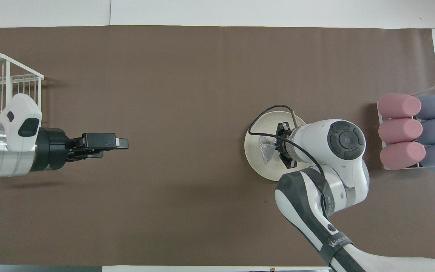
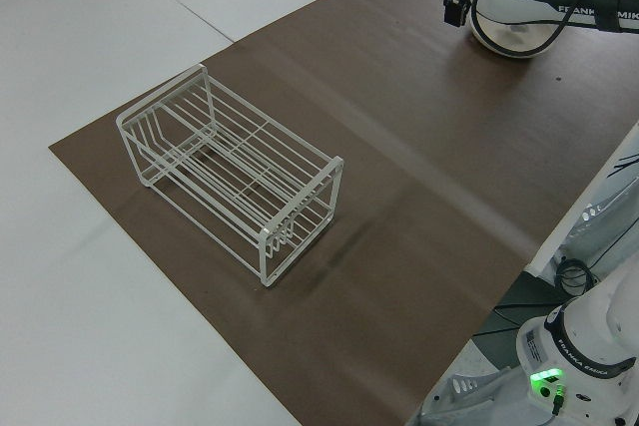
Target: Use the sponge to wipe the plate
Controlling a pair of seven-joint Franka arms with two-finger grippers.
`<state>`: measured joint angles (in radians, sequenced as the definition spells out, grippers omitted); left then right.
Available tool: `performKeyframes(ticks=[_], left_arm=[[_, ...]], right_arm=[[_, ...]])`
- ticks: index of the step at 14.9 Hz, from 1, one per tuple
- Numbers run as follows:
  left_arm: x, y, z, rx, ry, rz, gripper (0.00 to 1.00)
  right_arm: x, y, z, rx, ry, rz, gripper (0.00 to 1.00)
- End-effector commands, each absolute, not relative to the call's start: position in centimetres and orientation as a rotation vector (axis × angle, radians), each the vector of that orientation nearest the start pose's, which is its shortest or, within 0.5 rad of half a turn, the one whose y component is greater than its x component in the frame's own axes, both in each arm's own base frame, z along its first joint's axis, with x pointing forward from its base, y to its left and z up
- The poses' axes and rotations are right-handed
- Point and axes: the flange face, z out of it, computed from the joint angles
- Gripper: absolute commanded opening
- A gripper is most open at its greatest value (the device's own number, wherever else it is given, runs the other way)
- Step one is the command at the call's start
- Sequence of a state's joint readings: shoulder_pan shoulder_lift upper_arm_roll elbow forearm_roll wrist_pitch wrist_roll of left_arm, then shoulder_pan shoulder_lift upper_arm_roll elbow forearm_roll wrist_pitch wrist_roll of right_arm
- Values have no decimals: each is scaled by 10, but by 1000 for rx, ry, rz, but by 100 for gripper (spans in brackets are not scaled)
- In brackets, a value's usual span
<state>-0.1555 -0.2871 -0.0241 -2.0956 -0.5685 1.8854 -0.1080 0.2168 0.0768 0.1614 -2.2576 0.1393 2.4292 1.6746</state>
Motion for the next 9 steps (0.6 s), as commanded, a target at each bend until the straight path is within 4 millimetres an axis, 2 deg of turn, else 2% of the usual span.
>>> performKeyframes(ticks=[1, 2, 3, 6, 9], left_arm=[[477, -107, 583, 2750, 124, -40, 100], [476, -103, 587, 2821, 97, -56, 100], [477, -98, 590, 2887, 80, -58, 100], [475, -84, 603, 3037, 44, -49, 100], [481, -78, 624, 3130, 26, -13, 100]], right_arm=[[492, 222, 319, -2281, 1898, 106, 0], [492, 228, 307, -2270, 1900, 112, 0], [493, 222, 303, -2274, 1902, 114, 0], [499, 206, 301, -2301, 1886, 119, 0], [509, 165, 298, -2404, 1793, 138, 0]])
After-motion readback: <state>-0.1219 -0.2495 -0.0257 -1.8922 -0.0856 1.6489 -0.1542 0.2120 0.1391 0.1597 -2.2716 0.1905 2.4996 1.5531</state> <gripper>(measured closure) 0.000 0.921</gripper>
